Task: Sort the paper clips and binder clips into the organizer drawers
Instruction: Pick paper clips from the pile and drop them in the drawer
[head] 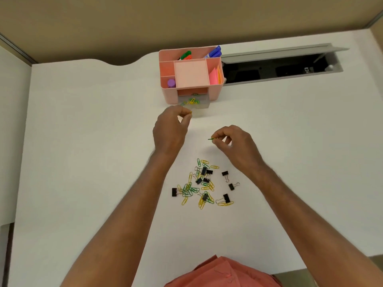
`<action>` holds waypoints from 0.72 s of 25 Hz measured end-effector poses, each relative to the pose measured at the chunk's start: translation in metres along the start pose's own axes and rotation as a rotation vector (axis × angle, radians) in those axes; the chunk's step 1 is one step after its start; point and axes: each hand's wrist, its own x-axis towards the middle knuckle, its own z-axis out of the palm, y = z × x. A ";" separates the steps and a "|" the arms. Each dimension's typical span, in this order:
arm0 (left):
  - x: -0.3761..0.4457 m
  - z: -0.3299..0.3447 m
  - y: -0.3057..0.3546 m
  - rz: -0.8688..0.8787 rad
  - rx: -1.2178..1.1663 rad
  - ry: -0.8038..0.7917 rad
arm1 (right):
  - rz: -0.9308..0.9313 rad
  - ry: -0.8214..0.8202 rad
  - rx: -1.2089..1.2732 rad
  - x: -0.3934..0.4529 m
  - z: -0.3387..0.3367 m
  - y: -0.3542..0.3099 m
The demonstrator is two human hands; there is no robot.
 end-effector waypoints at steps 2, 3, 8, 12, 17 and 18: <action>0.028 0.001 0.010 0.058 0.085 0.051 | -0.045 0.058 -0.023 0.019 -0.008 -0.013; 0.040 0.004 0.013 0.089 0.128 0.068 | -0.062 0.081 -0.046 0.031 -0.010 -0.018; 0.063 0.015 0.010 0.203 0.264 0.070 | -0.200 0.188 -0.254 0.088 -0.010 -0.043; 0.049 0.012 -0.006 0.194 0.219 0.086 | -0.233 0.146 -0.399 0.119 0.000 -0.049; -0.002 0.013 -0.035 0.080 0.205 -0.024 | -0.241 0.147 -0.363 0.122 0.011 -0.046; -0.014 0.013 -0.039 0.061 0.204 -0.056 | -0.233 0.188 -0.298 0.116 0.011 -0.042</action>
